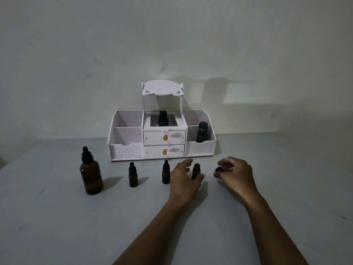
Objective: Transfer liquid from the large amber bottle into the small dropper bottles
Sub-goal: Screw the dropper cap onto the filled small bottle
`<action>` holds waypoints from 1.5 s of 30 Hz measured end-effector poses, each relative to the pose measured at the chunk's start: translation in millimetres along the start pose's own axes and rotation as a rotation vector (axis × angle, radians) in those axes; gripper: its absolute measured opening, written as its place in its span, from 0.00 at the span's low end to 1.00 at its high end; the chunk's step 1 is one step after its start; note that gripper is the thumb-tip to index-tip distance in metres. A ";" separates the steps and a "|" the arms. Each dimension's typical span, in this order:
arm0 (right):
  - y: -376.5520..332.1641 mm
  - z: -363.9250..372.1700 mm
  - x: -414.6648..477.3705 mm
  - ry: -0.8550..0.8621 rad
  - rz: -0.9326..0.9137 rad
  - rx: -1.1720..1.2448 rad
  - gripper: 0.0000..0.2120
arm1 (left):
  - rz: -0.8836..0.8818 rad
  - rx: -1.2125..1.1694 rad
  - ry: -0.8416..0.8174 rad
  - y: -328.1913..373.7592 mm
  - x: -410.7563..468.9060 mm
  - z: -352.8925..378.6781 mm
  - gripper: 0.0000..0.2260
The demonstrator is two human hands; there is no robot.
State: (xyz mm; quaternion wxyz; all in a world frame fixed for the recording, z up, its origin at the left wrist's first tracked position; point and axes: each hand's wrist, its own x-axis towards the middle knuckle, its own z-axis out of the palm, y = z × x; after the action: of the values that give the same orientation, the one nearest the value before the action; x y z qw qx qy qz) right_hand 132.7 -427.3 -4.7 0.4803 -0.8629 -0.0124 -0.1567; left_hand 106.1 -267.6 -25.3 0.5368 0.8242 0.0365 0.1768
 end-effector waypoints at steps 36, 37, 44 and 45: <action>-15.3 37.0 11.8 -0.168 -0.253 0.053 0.18 | 0.055 -0.026 -0.014 -5.7 -1.4 -4.8 0.10; -15.4 36.7 11.1 -0.169 -0.260 0.070 0.18 | 0.056 -0.032 -0.010 -5.9 -1.9 -4.1 0.11; -15.7 35.5 13.6 -0.121 -0.261 0.107 0.10 | 0.082 -0.015 -0.011 -7.5 0.9 -6.4 0.10; -15.6 36.2 13.7 -0.122 -0.257 0.114 0.12 | 0.082 -0.010 -0.010 -7.4 1.0 -7.5 0.10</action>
State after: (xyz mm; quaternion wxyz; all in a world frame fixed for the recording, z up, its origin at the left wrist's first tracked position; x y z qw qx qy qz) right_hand 152.4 -390.6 -5.7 0.5028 -0.8335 -0.1608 -0.1632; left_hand 105.5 -257.7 -29.0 0.5333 0.8232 -0.0010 0.1948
